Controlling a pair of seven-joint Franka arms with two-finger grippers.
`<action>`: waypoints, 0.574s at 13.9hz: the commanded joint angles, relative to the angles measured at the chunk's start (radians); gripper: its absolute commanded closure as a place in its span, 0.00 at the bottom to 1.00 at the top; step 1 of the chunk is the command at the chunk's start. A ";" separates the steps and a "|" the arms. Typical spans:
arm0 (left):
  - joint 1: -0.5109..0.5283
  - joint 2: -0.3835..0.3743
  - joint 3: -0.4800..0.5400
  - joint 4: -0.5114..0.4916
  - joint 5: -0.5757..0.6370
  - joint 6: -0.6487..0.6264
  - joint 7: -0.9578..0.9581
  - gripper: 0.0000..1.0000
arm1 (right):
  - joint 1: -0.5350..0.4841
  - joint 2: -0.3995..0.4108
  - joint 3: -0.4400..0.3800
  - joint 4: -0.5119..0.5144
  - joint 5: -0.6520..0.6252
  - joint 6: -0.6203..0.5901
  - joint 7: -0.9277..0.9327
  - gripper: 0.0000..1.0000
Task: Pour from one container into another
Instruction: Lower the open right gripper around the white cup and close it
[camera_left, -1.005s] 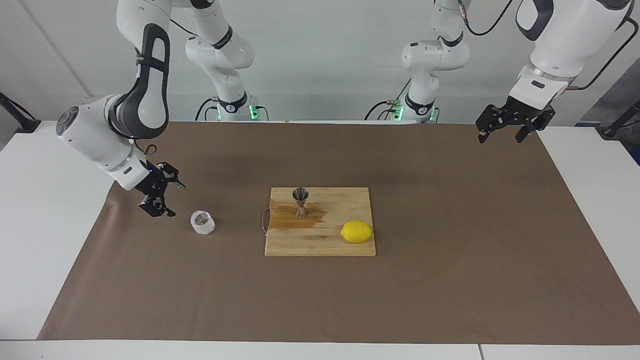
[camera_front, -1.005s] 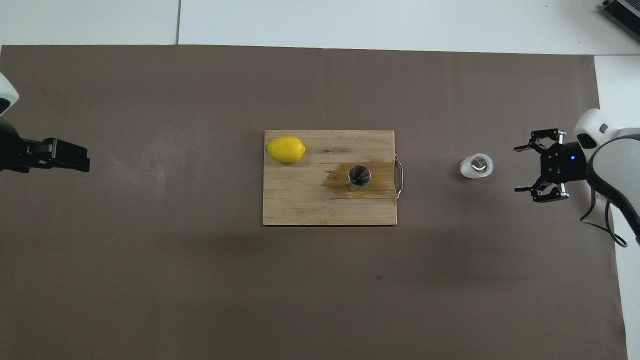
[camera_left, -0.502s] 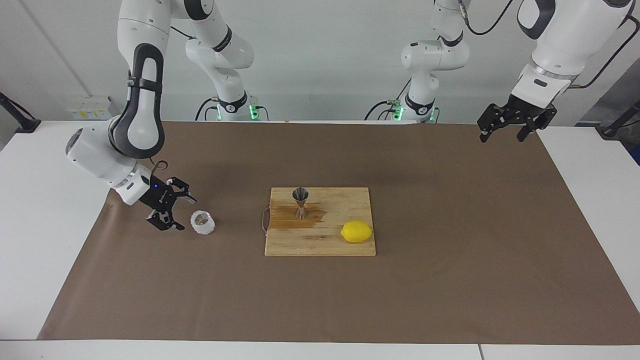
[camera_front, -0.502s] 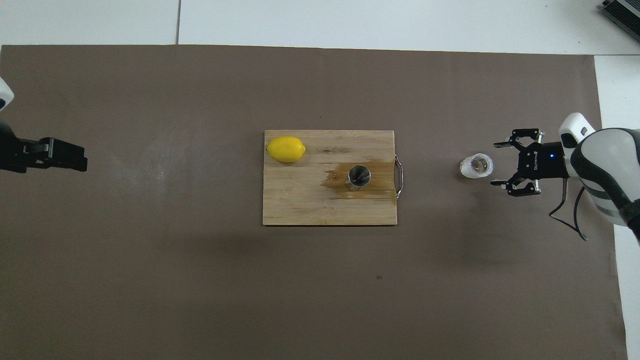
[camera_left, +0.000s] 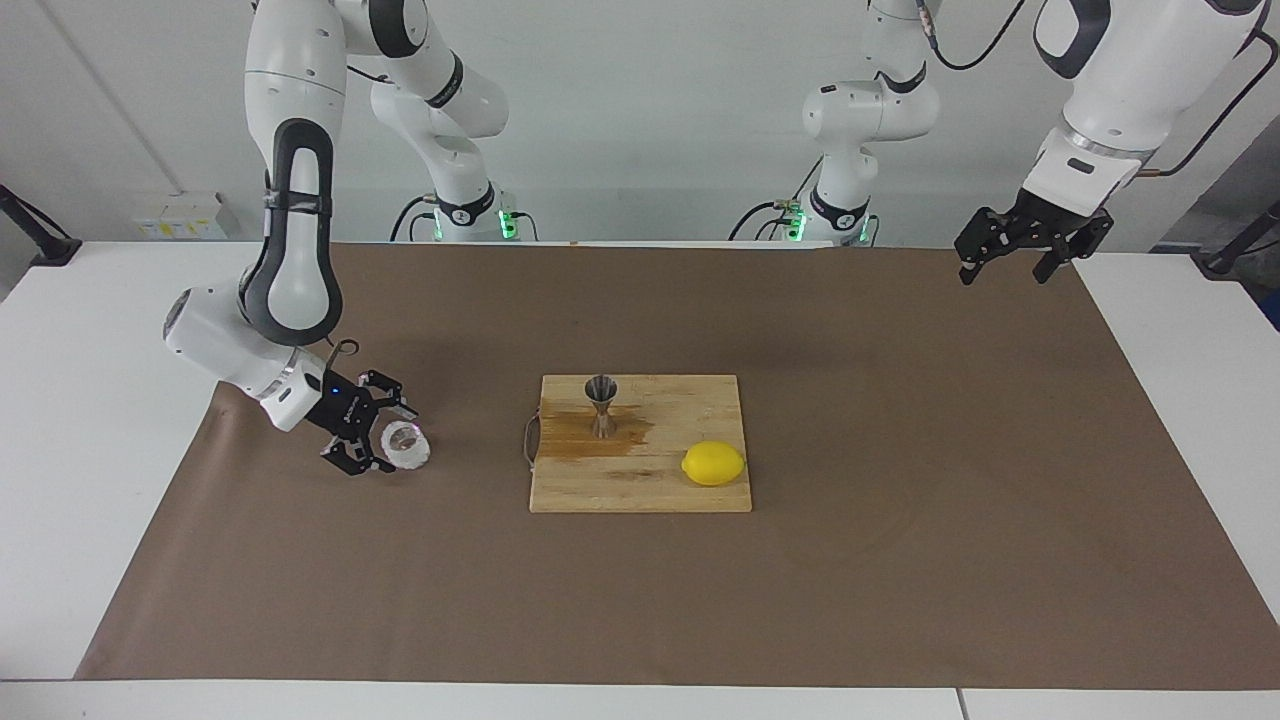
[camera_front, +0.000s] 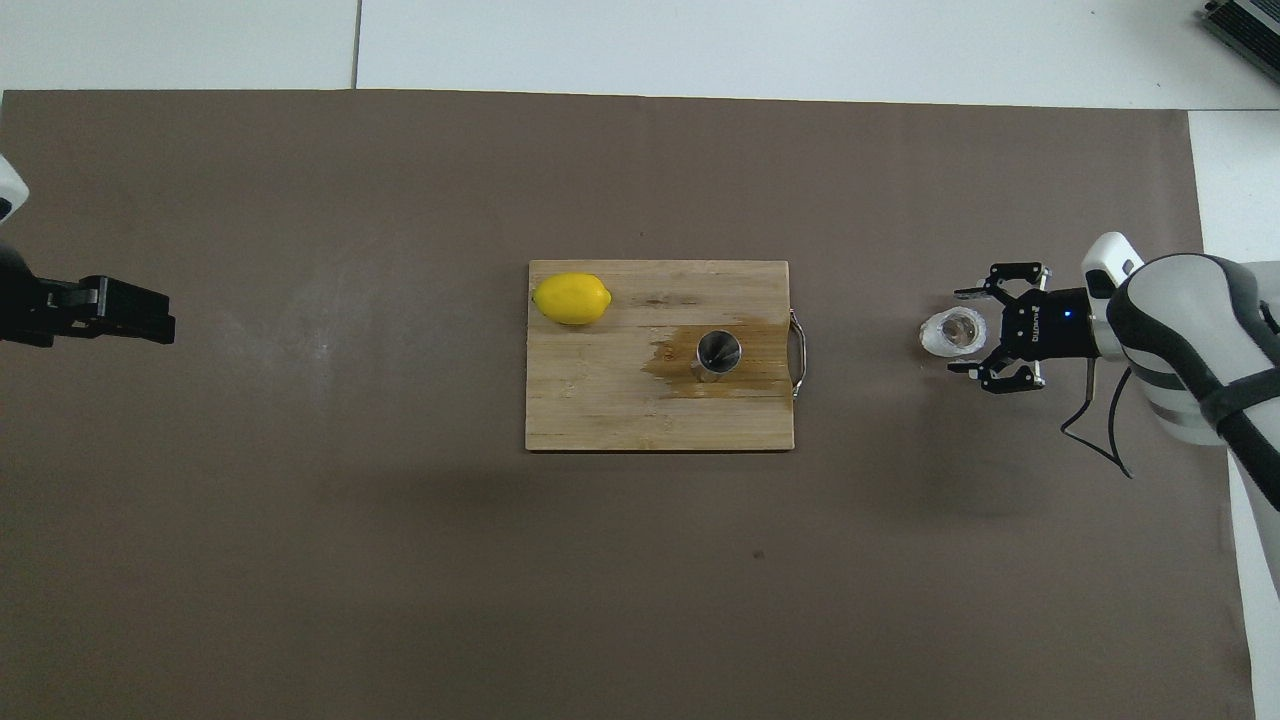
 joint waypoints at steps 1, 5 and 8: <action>0.005 -0.029 -0.003 -0.036 0.010 0.020 -0.013 0.00 | -0.001 0.016 0.005 -0.019 0.035 0.054 -0.040 0.00; 0.005 -0.029 -0.003 -0.034 0.010 0.020 -0.013 0.00 | 0.004 0.016 0.005 -0.019 0.035 0.058 -0.030 0.00; 0.005 -0.029 -0.003 -0.034 0.009 0.020 -0.013 0.00 | 0.026 0.018 0.005 -0.019 0.035 0.056 -0.030 0.22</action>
